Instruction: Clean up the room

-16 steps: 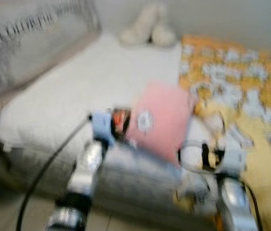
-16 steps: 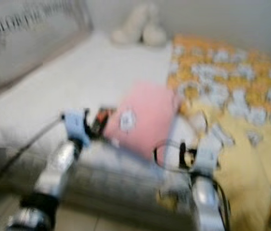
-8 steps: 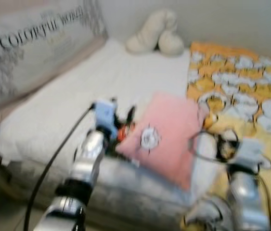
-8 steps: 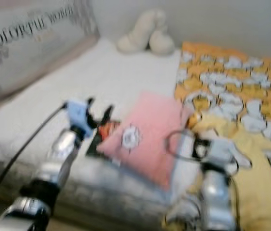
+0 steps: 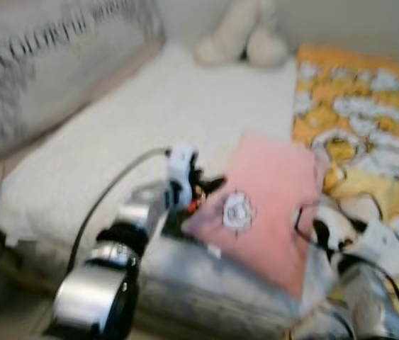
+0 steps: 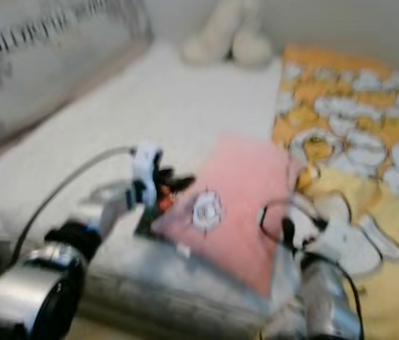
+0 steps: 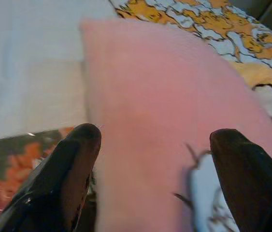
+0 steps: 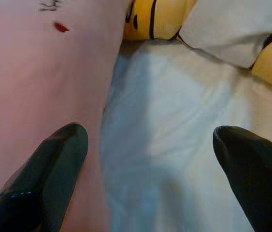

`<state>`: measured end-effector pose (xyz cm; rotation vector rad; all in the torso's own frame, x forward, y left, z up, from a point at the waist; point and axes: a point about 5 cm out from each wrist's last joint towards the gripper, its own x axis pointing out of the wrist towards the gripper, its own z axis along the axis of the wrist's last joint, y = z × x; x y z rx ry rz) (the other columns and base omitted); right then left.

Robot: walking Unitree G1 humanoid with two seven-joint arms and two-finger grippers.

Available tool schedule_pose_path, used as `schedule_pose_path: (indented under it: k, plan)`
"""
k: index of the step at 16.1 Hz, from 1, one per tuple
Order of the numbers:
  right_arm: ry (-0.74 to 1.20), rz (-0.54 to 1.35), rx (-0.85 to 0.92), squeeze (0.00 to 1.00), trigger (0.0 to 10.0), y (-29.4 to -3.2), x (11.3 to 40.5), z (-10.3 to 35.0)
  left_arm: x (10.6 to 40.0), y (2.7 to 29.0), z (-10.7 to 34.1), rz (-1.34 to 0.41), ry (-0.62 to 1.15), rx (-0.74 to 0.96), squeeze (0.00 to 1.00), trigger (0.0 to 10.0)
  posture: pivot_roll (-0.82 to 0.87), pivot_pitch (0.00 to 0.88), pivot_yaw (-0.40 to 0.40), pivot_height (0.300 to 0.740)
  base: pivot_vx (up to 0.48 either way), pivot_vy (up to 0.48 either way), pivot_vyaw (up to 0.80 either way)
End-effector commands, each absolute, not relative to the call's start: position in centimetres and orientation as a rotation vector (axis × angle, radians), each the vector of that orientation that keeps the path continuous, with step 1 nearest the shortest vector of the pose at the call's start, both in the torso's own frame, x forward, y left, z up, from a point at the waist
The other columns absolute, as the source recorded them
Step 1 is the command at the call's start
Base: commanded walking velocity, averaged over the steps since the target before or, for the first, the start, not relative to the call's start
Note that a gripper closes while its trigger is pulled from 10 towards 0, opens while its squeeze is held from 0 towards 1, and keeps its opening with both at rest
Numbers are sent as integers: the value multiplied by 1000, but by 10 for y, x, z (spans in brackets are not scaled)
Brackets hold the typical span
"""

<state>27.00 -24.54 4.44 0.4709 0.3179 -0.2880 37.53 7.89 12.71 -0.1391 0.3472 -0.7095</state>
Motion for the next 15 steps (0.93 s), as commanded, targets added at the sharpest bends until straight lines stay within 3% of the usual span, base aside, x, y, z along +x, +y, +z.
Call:
schedule_pose_path:
  k: [1,3,5,9,12,15]
  plan:
    - [340,-279,472,0,10000,-244,268,42,378,82,129,-688,353,-175,0,10000,92,77,34,740,0,0,0]
    - [351,-260,483,0,10000,-239,266,39,379,66,134,-720,349,-208,0,10000,68,113,41,740,0,0,0]
    - [340,-216,481,0,10000,-233,272,41,377,56,126,-689,363,-79,0,10000,46,142,41,740,0,0,0]
    - [272,-169,442,0,10000,-225,282,53,377,46,125,-626,335,-68,0,10000,1,186,43,740,0,0,0]
    - [184,-99,378,0,10000,-214,297,69,387,61,133,-437,259,32,0,10000,-22,214,47,740,0,0,0]
    - [186,-67,371,0,10000,-204,306,66,384,58,129,-436,275,25,0,10000,-24,240,48,740,0,0,0]
